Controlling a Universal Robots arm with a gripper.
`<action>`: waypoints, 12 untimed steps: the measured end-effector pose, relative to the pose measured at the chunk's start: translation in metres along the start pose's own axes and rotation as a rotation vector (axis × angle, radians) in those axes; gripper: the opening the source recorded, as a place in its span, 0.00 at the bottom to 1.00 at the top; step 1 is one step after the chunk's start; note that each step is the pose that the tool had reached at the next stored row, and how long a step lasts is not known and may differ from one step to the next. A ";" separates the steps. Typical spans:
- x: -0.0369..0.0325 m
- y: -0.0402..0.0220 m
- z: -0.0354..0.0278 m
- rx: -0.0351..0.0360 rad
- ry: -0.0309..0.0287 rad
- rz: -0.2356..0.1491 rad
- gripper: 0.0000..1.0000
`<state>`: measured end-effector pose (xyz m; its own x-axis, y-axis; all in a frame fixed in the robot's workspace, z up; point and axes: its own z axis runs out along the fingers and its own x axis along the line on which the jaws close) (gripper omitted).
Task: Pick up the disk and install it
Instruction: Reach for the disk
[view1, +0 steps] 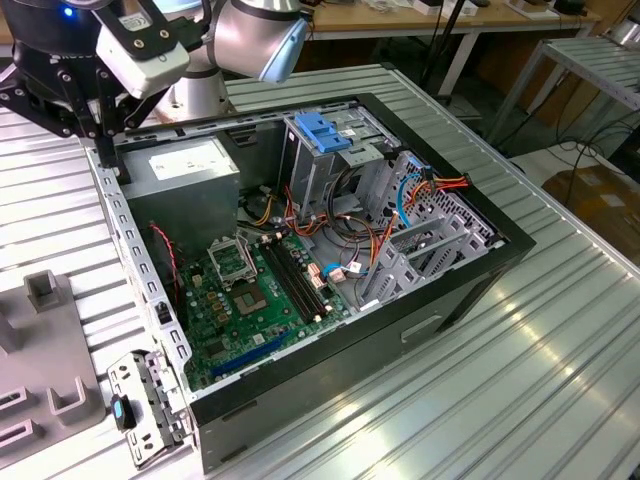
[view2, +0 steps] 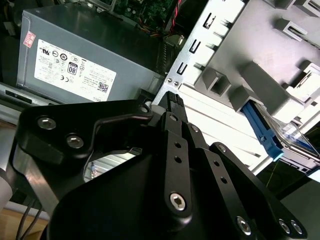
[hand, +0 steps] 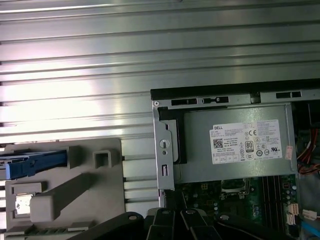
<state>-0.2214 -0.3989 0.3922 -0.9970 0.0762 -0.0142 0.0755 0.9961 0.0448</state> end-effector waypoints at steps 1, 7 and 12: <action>0.0003 0.0000 0.0000 0.0000 0.0001 0.000 0.10; 0.0029 -0.0002 0.0000 0.0000 0.0007 0.000 0.10; 0.0061 -0.0005 0.0000 -0.0001 0.0013 0.000 0.10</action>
<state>-0.2275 -0.3989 0.3922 -0.9970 0.0763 -0.0130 0.0756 0.9961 0.0448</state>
